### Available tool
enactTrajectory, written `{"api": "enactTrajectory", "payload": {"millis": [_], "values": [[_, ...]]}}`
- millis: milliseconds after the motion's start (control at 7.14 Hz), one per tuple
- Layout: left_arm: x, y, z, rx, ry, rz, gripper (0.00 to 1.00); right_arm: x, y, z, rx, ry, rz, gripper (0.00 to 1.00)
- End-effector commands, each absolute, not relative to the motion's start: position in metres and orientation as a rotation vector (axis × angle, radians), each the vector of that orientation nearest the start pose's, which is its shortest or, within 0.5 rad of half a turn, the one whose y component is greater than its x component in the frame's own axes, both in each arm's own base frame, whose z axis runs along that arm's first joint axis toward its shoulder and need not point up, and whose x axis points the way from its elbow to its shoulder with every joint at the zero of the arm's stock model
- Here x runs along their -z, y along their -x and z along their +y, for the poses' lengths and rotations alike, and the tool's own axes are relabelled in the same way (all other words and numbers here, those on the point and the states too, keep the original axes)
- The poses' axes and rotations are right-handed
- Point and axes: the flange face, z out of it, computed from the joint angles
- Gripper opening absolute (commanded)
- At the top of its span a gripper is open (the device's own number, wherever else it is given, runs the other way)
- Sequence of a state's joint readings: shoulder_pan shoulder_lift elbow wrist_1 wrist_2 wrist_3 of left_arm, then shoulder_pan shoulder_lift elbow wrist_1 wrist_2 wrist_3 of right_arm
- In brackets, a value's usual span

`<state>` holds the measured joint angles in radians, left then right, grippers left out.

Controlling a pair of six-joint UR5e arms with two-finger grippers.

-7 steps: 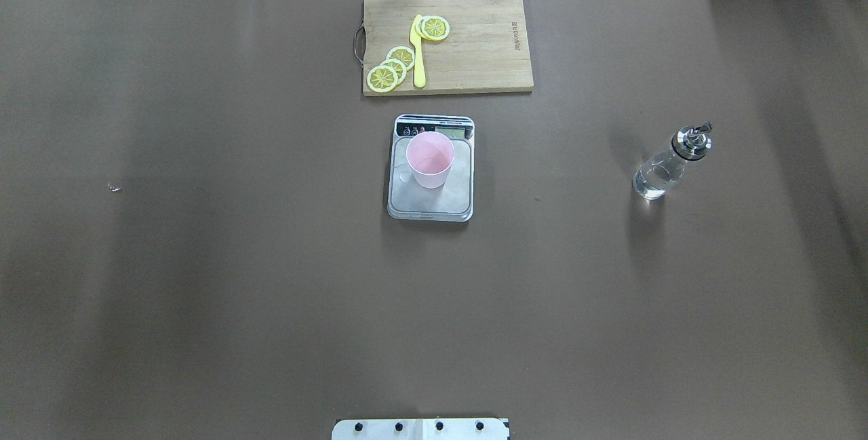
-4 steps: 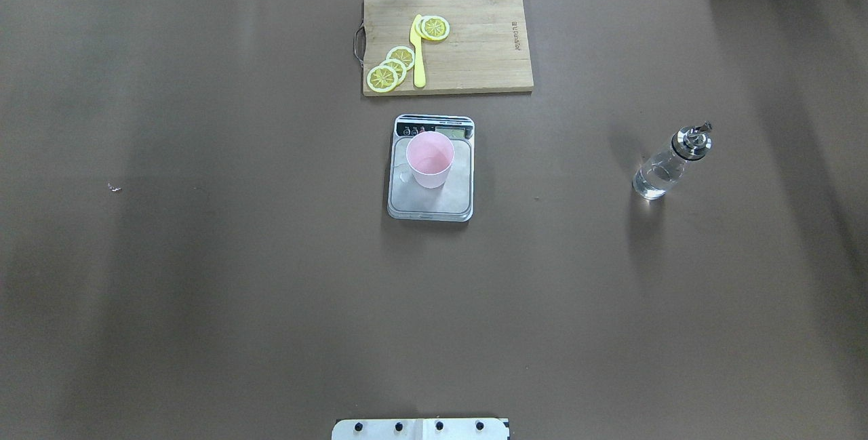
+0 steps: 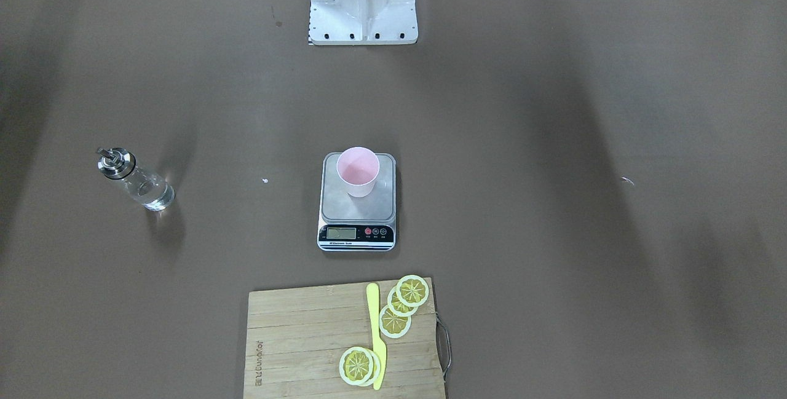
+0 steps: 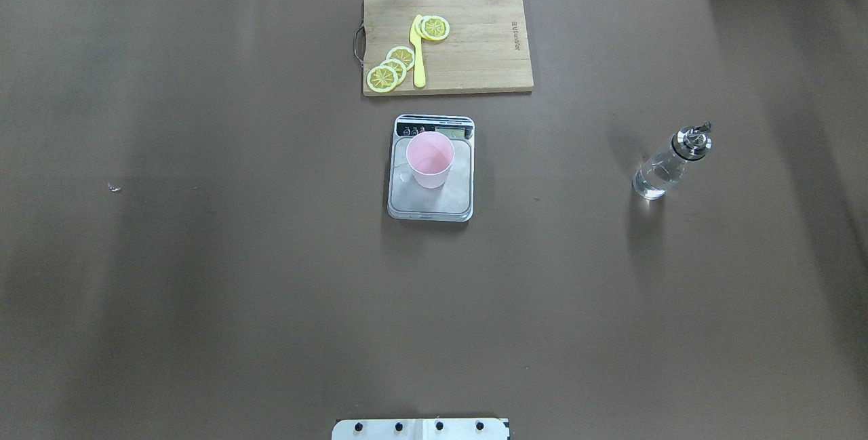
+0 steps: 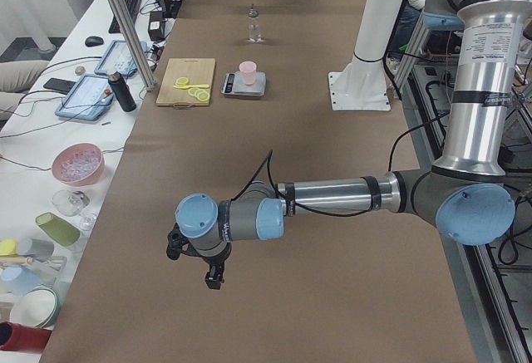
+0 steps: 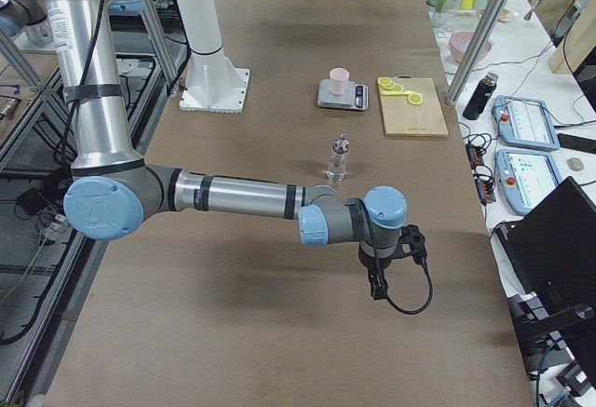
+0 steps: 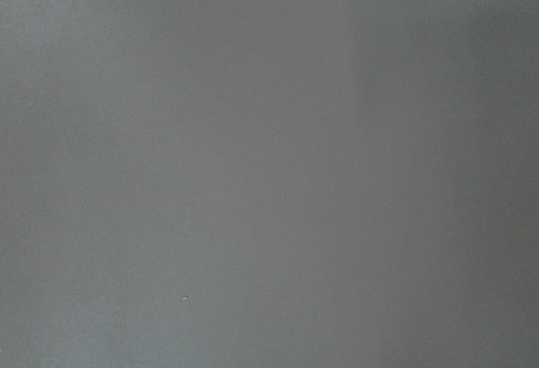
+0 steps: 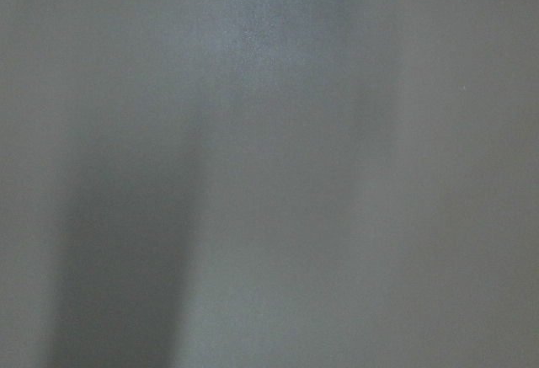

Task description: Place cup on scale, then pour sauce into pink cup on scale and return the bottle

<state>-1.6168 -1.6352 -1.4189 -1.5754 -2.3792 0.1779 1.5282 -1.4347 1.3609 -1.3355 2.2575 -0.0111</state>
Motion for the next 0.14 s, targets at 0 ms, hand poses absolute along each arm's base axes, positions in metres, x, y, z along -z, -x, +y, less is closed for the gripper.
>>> {"api": "enactTrajectory", "payload": {"millis": [0], "values": [[-0.6977,0.0847,-0.5084,-0.091,-0.013,0.812,0.99,-0.6725,-0.0456,-0.5619,0.111,-0.151,-0.694,1.00]]}}
